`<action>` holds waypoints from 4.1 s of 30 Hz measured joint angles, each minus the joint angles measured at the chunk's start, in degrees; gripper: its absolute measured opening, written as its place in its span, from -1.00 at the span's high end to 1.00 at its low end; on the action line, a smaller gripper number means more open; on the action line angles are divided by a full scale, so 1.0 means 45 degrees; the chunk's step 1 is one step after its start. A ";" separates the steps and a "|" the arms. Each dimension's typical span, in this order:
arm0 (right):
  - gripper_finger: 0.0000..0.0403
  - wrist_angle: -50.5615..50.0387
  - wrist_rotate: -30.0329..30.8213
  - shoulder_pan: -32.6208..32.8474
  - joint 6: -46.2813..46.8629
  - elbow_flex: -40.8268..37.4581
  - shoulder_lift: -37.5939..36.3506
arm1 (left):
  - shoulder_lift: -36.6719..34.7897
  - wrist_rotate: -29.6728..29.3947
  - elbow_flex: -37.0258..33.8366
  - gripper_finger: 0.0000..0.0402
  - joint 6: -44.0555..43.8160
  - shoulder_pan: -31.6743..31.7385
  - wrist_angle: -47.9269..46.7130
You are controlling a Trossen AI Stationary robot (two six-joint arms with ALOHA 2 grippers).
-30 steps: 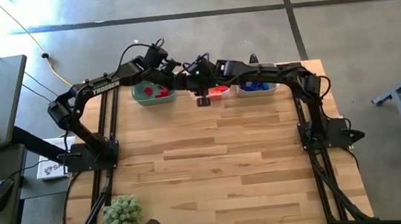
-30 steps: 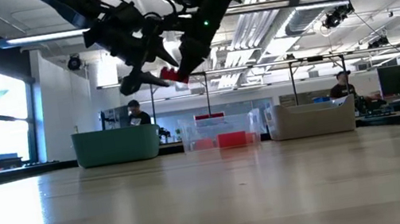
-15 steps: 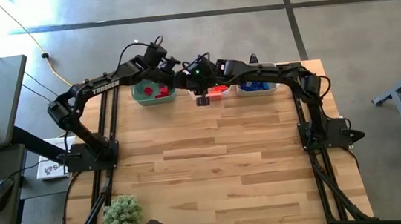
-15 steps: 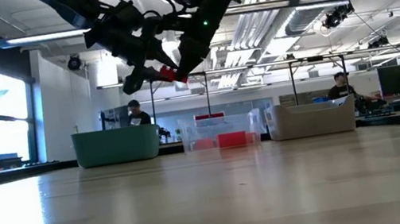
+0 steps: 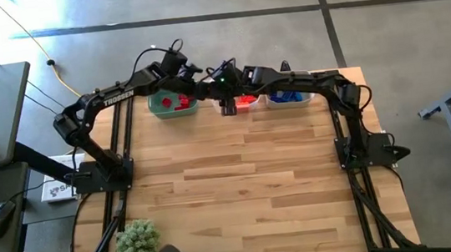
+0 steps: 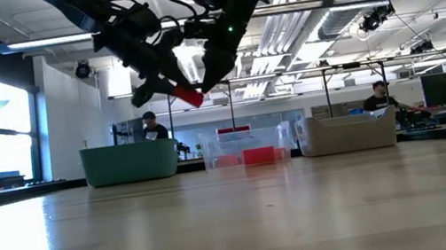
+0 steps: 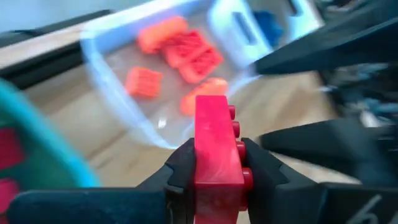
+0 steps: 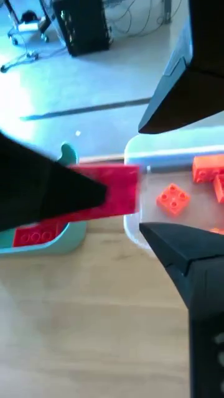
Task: Sort & place blocks by color
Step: Put the red game piece into the blue bin, then return to Home Position
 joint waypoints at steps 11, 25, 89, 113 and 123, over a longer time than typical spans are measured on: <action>-0.17 -0.0023 0.0055 -0.0338 -0.0104 0.0005 -0.0005 | 0.0010 -0.4488 -0.0010 0.63 0.0440 0.0713 -0.1553; -0.17 -0.0012 -0.0152 -0.0413 -0.0075 0.0005 -0.0014 | 0.0010 -0.7231 -0.0010 0.51 0.1076 0.0820 -0.3039; -0.17 -0.1412 -0.2177 0.4982 0.9257 -0.0005 -0.3152 | -1.5222 -0.4720 -0.9804 0.04 0.0858 -0.8997 0.1853; -0.17 0.5666 -0.1130 0.3953 1.2713 -1.1989 -1.3076 | -2.0497 -0.4689 -1.4036 0.04 0.0855 -0.9030 0.2589; -0.17 0.7881 0.0466 0.4533 1.3255 -1.6181 -1.7204 | -2.0397 -0.4785 -1.4542 0.04 0.1720 -0.9025 0.3116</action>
